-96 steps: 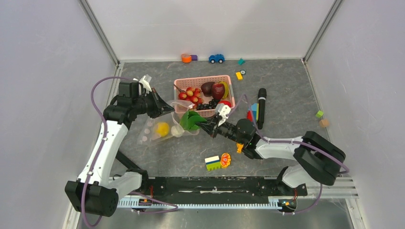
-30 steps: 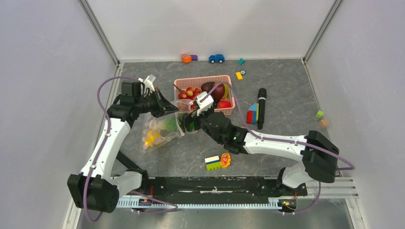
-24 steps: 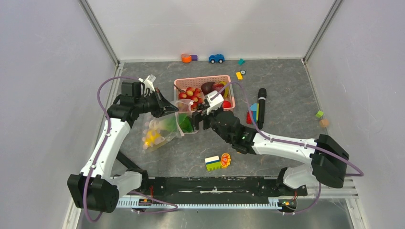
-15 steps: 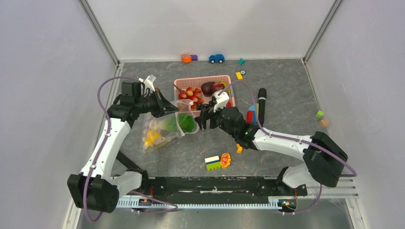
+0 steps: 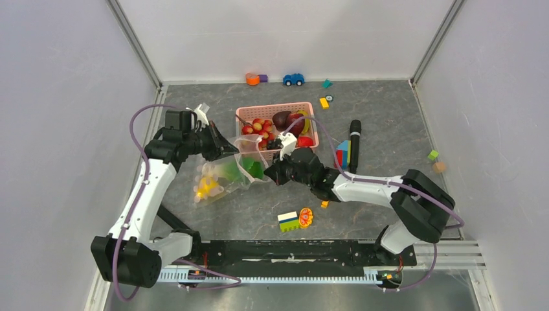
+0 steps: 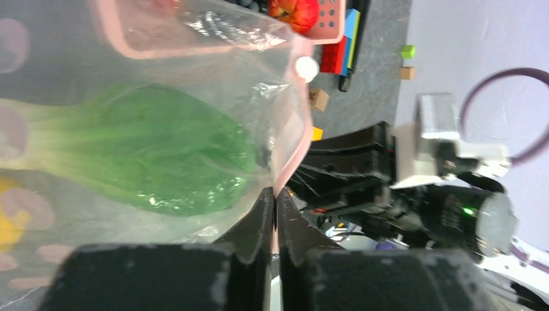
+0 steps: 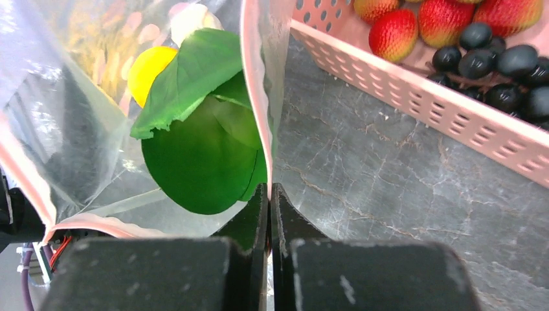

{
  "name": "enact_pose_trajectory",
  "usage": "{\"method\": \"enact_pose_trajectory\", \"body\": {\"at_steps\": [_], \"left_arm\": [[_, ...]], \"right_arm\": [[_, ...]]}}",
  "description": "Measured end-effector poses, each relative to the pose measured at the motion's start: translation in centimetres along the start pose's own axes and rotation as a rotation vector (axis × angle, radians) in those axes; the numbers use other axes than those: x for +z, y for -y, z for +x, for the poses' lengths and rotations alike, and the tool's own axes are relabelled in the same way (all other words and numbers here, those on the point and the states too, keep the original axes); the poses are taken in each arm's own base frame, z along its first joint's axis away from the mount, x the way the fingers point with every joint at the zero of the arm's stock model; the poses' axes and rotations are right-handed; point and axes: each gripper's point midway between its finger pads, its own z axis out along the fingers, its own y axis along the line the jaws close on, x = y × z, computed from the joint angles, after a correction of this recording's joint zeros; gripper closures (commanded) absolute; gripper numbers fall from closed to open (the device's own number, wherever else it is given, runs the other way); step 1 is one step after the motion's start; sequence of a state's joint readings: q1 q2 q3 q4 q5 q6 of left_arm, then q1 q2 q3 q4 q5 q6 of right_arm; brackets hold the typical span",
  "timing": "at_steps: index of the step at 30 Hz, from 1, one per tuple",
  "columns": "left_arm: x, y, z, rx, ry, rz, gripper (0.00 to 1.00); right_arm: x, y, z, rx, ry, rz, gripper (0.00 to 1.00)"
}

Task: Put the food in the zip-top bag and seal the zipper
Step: Adjust the zipper food storage bag at the center of the board.

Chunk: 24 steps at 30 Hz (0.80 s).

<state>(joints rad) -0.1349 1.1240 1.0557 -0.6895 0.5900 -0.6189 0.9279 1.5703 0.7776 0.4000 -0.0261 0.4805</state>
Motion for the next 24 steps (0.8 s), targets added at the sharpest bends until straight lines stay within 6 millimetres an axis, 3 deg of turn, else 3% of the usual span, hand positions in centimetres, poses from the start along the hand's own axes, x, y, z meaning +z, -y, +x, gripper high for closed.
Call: {"method": "enact_pose_trajectory", "body": {"at_steps": [2,8,13,18,22,24], "left_arm": [[-0.2,-0.5,-0.3,0.006,0.012,-0.039,0.73],[-1.0,-0.5,-0.9,0.036,0.03,-0.08,0.33],[-2.7,1.6,-2.2,0.113,0.084,-0.099,0.28],[-5.6,3.8,-3.4,0.217,0.207,-0.167,0.4],[-7.3,3.9,-4.3,0.247,0.282,-0.239,0.73],[-7.7,2.9,-4.8,0.248,0.308,-0.301,0.84]], "right_arm": [[-0.4,-0.4,-1.0,-0.017,0.014,-0.007,1.0],[-0.7,-3.1,-6.6,-0.117,0.037,-0.043,1.0],[-1.8,-6.7,-12.7,-0.229,0.076,-0.068,1.0],[-3.4,-10.3,-16.3,-0.329,0.11,-0.105,1.0],[-3.7,-11.1,-15.8,-0.371,0.09,-0.108,1.0],[-3.7,-10.7,-15.2,-0.384,0.069,-0.092,1.0]]}}
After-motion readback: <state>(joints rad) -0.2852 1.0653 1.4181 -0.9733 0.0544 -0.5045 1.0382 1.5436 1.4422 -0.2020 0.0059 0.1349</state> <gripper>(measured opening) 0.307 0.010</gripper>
